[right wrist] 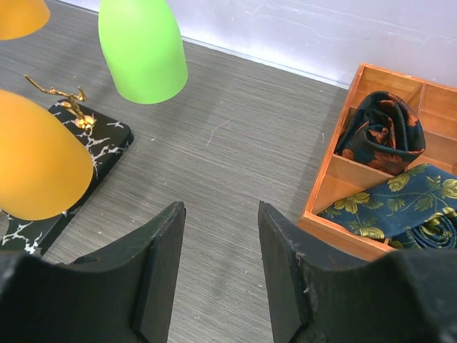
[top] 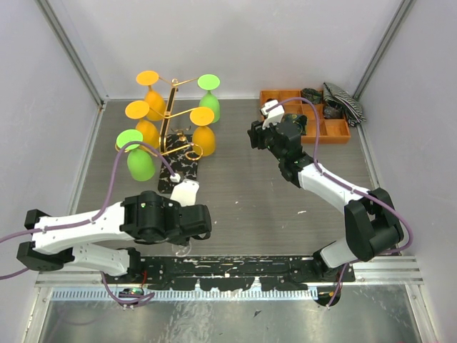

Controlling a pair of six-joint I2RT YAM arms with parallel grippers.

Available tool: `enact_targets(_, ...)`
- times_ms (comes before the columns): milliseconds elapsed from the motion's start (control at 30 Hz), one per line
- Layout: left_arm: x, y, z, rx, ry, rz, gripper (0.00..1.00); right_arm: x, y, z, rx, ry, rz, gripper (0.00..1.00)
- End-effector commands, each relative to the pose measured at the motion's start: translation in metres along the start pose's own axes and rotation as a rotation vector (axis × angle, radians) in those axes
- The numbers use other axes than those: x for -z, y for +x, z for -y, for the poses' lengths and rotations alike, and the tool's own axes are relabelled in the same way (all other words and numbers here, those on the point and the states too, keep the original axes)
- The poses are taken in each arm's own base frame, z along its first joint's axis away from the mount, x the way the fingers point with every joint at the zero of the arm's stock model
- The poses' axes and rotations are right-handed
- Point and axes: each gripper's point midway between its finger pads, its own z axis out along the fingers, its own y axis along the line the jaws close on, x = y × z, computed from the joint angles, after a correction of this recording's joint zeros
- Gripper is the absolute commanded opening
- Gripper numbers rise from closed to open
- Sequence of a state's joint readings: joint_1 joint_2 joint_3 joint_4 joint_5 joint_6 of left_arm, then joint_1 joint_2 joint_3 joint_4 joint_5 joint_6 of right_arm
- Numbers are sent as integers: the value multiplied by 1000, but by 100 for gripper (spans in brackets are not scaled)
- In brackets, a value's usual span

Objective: Place the wine glass upside down on the wine glass rack

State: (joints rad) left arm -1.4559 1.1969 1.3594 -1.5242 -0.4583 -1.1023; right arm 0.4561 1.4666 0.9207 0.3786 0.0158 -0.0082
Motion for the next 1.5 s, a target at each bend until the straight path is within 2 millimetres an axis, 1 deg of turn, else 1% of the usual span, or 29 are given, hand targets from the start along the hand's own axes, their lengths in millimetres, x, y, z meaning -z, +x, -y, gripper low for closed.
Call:
enact_targets(0, -3, 1, -8, 20, -52, 7, 47, 5, -47, -2, -10, -14, 115, 51)
enact_targets(133, -2, -1, -14, 32, -65, 23, 47, 4, -46, -3, -9, -16, 112, 51)
enact_targets(233, -2, -1, -13, 37, -62, 27, 43, 4, -45, -3, -7, -17, 111, 51)
enact_targets(367, -3, -2, -9, 30, -53, 27, 29, 3, -45, -2, -5, -17, 111, 50)
enact_targets(533, -2, -10, -6, 15, -41, 55, 4, 3, -48, 0, -4, -9, 116, 49)
enact_targets(600, 2, -19, -6, -11, -41, 87, 0, 3, -50, 2, -12, 6, 118, 47)
enact_targets(667, 7, -32, -2, -81, -31, 130, 0, 3, -52, 8, -30, 31, 118, 45)
enact_targets(700, 10, -39, 3, -124, -14, 153, 0, 4, -53, 12, -39, 49, 117, 44)
enact_targets(767, 15, -53, 18, -221, 41, 196, 0, 5, -55, 25, -64, 99, 113, 41)
enact_targets(800, 18, -62, 33, -272, 96, 229, 0, 6, -56, 35, -88, 133, 106, 38)
enact_targets(833, 21, -69, 44, -326, 138, 256, 0, 8, -55, 46, -108, 173, 95, 34)
enact_targets(900, 28, -85, 63, -438, 206, 313, 0, 13, -45, 80, -161, 288, 41, 26)
enact_targets(967, 33, -101, 80, -570, 257, 356, 0, 20, -38, 112, -236, 379, 7, 20)
enact_targets(1067, 44, -132, 97, -717, 279, 479, 0, 36, -33, 153, -326, 475, -13, 18)
enact_targets(1133, 50, -154, 107, -766, 285, 578, 0, 46, -37, 171, -347, 522, -11, 18)
enact_targets(1167, 52, -164, 111, -777, 289, 610, 0, 52, -41, 178, -343, 543, -11, 19)
enact_targets(1200, 54, -175, 114, -777, 299, 637, 0, 57, -49, 183, -334, 557, -6, 23)
enact_targets(1233, 55, -182, 118, -789, 305, 654, 0, 66, -59, 193, -320, 606, 4, 30)
enact_targets(1267, 59, -192, 122, -797, 306, 684, 0, 73, -69, 198, -307, 631, 14, 37)
enact_targets(1300, 61, -200, 126, -809, 301, 713, 0, 82, -84, 204, -296, 658, 36, 43)
enact_targets(1367, 67, -219, 133, -822, 290, 782, 0, 98, -106, 211, -281, 695, 77, 52)
enact_targets(1433, 80, -245, 143, -804, 301, 889, 0, 116, -134, 214, -273, 712, 134, 57)
enact_targets(1467, 87, -258, 146, -780, 309, 938, 0, 122, -143, 214, -269, 715, 151, 59)
